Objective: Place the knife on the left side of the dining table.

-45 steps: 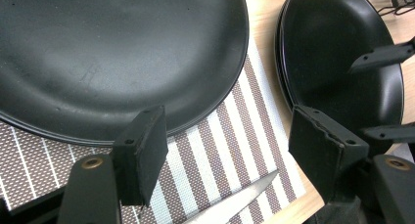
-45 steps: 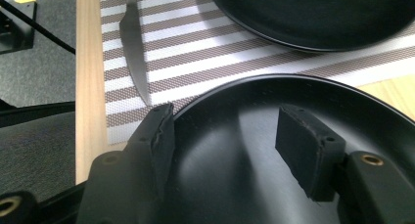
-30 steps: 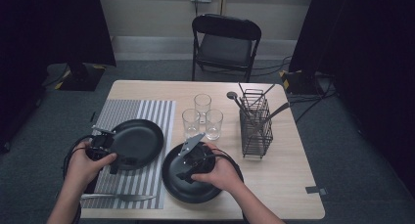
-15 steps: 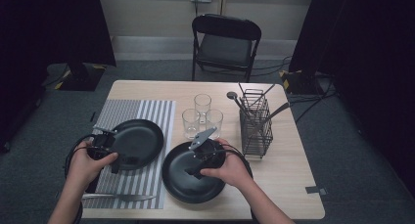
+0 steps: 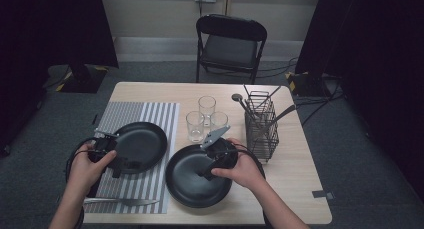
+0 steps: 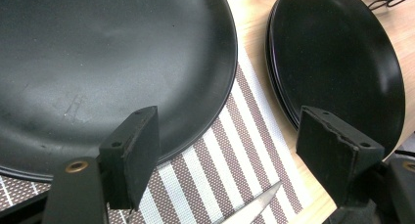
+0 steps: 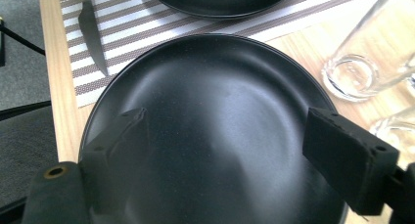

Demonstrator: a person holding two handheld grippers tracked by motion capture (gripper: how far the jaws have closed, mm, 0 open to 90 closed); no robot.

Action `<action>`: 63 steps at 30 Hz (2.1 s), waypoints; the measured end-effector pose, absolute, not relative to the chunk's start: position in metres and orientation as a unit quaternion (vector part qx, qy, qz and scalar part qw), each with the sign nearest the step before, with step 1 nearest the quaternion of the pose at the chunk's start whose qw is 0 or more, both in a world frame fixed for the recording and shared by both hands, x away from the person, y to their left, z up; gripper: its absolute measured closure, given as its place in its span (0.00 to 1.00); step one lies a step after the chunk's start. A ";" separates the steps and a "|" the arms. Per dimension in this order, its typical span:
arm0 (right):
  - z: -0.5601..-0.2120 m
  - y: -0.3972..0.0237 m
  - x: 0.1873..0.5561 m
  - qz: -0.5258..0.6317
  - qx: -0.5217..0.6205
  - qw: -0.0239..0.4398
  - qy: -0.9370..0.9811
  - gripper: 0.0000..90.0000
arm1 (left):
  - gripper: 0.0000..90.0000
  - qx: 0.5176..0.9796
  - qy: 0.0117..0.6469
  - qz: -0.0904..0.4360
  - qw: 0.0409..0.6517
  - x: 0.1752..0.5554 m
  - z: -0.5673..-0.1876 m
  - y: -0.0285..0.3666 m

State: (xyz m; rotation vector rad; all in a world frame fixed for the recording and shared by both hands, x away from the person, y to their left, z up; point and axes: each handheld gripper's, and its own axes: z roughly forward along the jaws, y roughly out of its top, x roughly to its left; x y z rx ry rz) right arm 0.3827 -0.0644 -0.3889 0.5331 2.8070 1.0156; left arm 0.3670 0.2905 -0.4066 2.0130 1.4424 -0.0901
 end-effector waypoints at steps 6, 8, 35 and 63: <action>-0.386 -0.071 0.385 0.336 0.182 0.060 0.922 0.18 | 0.27 0.769 0.548 -0.032 0.328 0.369 -0.405 0.290; -0.385 -0.073 0.385 0.335 0.183 0.057 0.923 0.18 | 0.27 0.769 0.548 -0.030 0.328 0.369 -0.405 0.290; -0.357 -0.117 0.390 0.313 0.204 0.086 0.924 0.17 | 0.27 0.771 0.545 -0.036 0.327 0.369 -0.405 0.292; -0.330 -0.158 0.392 0.305 0.239 0.101 0.916 0.18 | 0.27 0.784 0.532 -0.038 0.318 0.371 -0.407 0.282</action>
